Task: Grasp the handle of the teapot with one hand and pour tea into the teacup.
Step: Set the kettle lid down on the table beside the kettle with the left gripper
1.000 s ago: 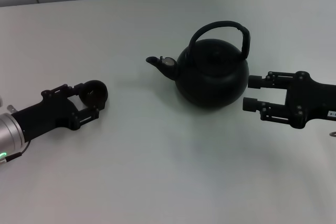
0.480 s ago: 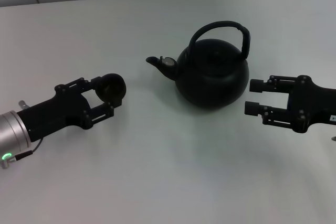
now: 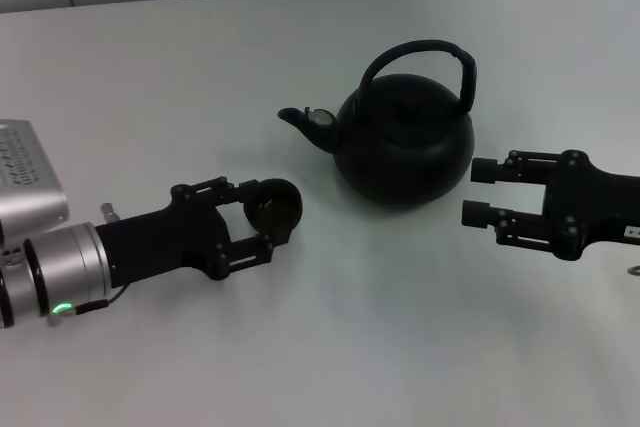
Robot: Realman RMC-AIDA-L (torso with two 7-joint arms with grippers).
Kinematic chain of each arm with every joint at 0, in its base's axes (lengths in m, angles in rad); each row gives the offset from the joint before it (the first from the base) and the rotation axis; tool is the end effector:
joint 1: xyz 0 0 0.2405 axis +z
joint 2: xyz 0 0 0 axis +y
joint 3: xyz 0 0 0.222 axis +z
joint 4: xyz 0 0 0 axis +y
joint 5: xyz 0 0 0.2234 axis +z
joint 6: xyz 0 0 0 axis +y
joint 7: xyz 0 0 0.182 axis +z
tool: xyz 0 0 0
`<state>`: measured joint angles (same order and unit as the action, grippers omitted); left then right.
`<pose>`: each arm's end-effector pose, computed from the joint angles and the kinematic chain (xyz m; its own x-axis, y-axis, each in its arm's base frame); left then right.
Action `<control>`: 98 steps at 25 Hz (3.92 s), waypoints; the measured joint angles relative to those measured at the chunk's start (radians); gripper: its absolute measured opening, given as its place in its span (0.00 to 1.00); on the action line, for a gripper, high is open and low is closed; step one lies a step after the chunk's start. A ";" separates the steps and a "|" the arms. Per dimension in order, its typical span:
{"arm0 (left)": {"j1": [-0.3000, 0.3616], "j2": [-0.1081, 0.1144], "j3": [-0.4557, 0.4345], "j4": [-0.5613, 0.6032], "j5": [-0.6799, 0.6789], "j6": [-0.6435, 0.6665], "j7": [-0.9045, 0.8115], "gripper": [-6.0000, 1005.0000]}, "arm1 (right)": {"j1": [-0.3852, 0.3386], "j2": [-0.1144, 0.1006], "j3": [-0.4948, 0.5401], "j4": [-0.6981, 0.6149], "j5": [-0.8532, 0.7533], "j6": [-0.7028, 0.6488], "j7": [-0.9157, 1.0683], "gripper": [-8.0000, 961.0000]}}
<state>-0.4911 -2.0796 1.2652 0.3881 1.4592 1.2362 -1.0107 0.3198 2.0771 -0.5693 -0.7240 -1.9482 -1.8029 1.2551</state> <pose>-0.2330 0.3179 -0.1013 0.8470 0.2309 0.4788 0.3662 -0.9063 -0.2108 0.2642 0.2741 0.0209 0.7288 -0.2840 -0.6230 -0.4658 -0.8726 -0.1472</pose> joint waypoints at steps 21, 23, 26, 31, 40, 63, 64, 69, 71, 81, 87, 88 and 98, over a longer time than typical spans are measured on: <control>-0.010 0.000 0.113 0.000 -0.073 -0.153 -0.015 0.74 | 0.005 -0.003 0.005 0.012 0.000 -0.001 0.000 0.61; -0.008 0.000 0.113 0.000 -0.073 -0.157 -0.015 0.75 | 0.007 -0.003 0.005 0.011 0.000 -0.001 0.000 0.61; -0.007 0.000 0.113 -0.001 -0.073 -0.168 -0.015 0.75 | 0.009 -0.003 0.005 0.009 0.000 -0.001 0.000 0.61; -0.006 0.000 0.114 -0.001 -0.073 -0.170 -0.016 0.76 | 0.010 -0.003 0.005 0.005 0.000 -0.001 0.000 0.61; -0.004 0.000 0.122 0.009 -0.072 -0.176 -0.038 0.77 | 0.009 -0.005 0.008 0.005 0.000 0.002 0.000 0.61; 0.075 0.007 0.144 0.149 -0.072 -0.149 -0.088 0.87 | 0.010 -0.005 0.008 0.005 0.000 0.008 0.000 0.60; 0.086 0.008 0.143 0.162 -0.072 -0.138 -0.086 0.87 | 0.010 -0.005 0.008 0.005 0.000 0.008 0.000 0.60; 0.149 0.013 0.140 0.251 -0.072 -0.068 -0.081 0.87 | 0.007 -0.004 0.008 0.005 0.000 0.009 -0.001 0.60; 0.185 0.015 0.127 0.300 -0.072 -0.009 -0.080 0.87 | 0.007 -0.003 0.013 0.008 0.000 0.010 -0.005 0.60; 0.219 0.050 0.035 0.333 -0.060 0.261 -0.085 0.87 | 0.012 0.000 0.075 0.052 0.000 0.064 -0.036 0.60; 0.225 0.087 0.034 0.335 -0.060 0.309 -0.107 0.87 | 0.021 0.000 0.144 0.134 0.001 0.115 -0.129 0.60; 0.226 0.096 0.033 0.334 -0.057 0.312 -0.120 0.87 | 0.023 0.000 0.156 0.147 0.001 0.120 -0.141 0.60; 0.198 0.105 -0.052 0.341 0.111 0.351 -0.187 0.87 | 0.034 0.001 0.180 0.266 0.069 0.207 -0.188 0.59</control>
<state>-0.2930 -1.9742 1.2129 0.7294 1.5699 1.5867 -1.1972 0.3542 2.0785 -0.3896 -0.4581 -1.8789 -1.5962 1.0670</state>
